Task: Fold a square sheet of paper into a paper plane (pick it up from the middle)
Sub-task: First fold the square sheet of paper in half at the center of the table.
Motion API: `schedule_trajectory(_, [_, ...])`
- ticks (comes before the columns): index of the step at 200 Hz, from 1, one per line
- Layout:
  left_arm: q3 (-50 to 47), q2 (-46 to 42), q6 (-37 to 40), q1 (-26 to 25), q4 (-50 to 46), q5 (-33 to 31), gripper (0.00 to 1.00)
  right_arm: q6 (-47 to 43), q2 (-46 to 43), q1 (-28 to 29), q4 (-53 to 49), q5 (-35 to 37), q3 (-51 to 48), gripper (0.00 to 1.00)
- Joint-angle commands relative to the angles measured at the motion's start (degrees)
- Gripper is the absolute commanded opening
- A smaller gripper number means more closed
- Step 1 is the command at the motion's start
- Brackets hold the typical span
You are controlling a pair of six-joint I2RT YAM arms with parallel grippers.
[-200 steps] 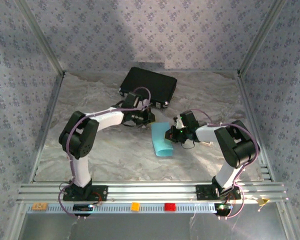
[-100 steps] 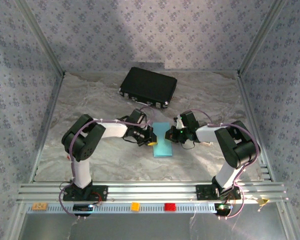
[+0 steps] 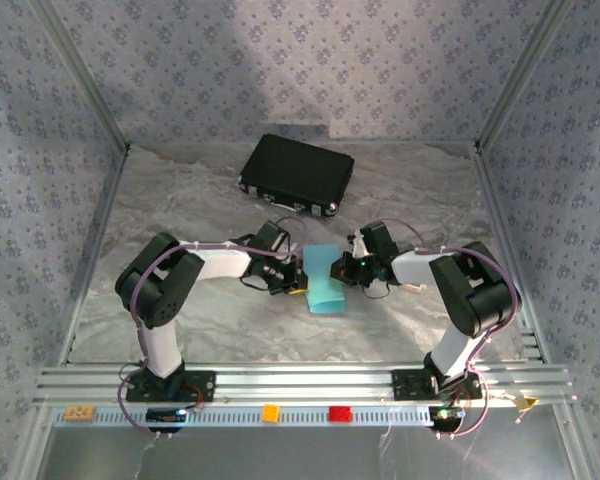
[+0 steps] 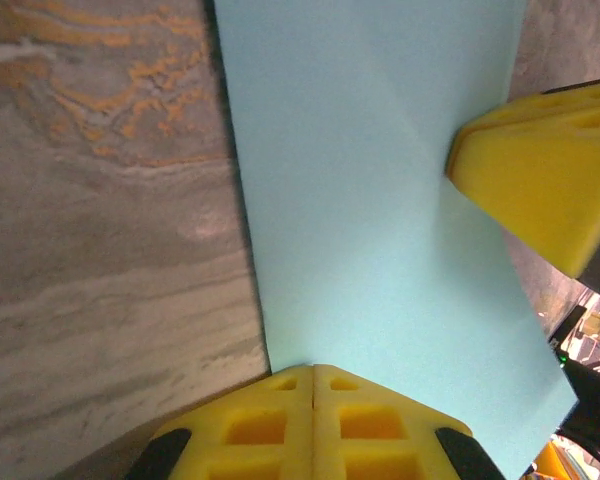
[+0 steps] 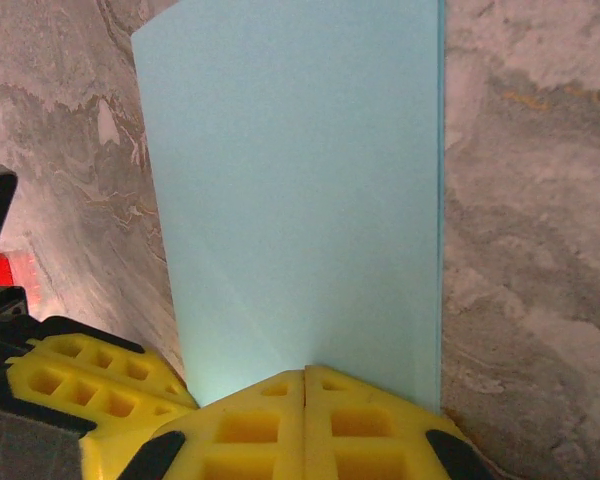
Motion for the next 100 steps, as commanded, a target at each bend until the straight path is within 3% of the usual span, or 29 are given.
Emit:
schedule_trajectory(1, [-0.10, -4.31, -2.46, -0.20, 0.84, 1.90, 0.00, 0.00, 1.71, -0.36, -8.35, 5.07, -2.81, 0.00])
schedule_trajectory(36, [-0.44, -4.21, -8.21, -1.23, 7.87, 5.21, 0.00, 0.09, 1.96, -0.37, -8.15, 5.03, -2.77, 0.00])
schedule_trajectory(100, [-3.19, 0.21, -7.86, -2.67, 9.67, 6.22, 0.00, 0.09, 2.12, -0.37, -8.06, 5.00, -2.90, 0.00])
